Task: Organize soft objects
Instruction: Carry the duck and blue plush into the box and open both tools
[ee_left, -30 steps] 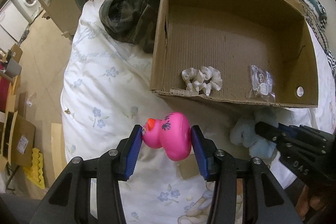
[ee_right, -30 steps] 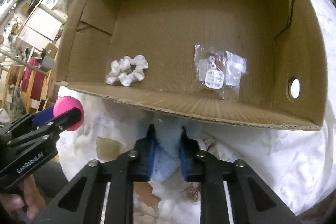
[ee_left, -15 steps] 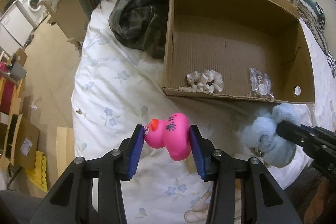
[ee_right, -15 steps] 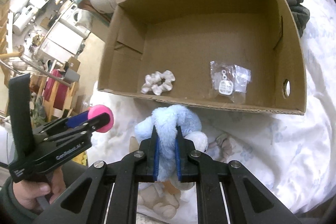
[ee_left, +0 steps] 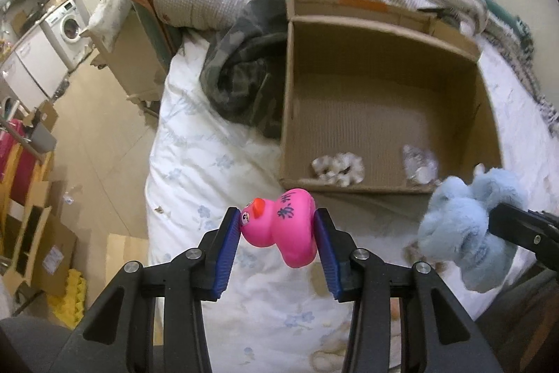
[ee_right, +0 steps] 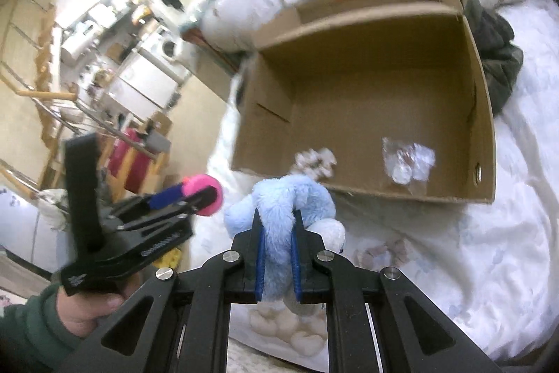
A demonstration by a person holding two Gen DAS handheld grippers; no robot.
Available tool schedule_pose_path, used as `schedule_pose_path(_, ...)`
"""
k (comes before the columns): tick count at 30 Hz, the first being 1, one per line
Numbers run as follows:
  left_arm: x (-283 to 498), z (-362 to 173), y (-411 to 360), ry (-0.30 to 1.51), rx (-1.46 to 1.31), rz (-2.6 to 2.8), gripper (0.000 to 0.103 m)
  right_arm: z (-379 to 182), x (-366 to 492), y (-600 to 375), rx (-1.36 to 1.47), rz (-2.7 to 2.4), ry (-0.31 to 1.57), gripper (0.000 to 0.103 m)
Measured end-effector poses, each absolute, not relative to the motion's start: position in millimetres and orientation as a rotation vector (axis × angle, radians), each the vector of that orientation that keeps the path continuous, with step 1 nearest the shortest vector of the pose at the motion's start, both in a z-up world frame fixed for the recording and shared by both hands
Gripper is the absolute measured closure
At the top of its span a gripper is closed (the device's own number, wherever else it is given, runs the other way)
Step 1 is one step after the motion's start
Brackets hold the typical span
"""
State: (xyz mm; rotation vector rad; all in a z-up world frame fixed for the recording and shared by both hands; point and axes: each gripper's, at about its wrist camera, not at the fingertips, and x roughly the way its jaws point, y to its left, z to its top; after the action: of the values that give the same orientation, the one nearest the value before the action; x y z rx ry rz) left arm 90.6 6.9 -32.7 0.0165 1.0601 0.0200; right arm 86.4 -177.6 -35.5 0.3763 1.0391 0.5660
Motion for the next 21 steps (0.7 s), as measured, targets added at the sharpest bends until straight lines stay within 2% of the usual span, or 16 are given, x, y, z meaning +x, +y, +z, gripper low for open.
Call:
schedule_pose_path(10, 100.9, 16.0, 2.2, 0.951, -0.003, -0.011, 0.064, 3.9, 95.4, -207.5, 0.466, 0.504, 0.886, 0.089)
schedule_pose_path(21, 138.6, 24.5, -16.7, 0.917, 0.058, -0.063, 0.064, 13.0, 133.8, -229.1, 0.404, 0.414, 0.884, 0.089)
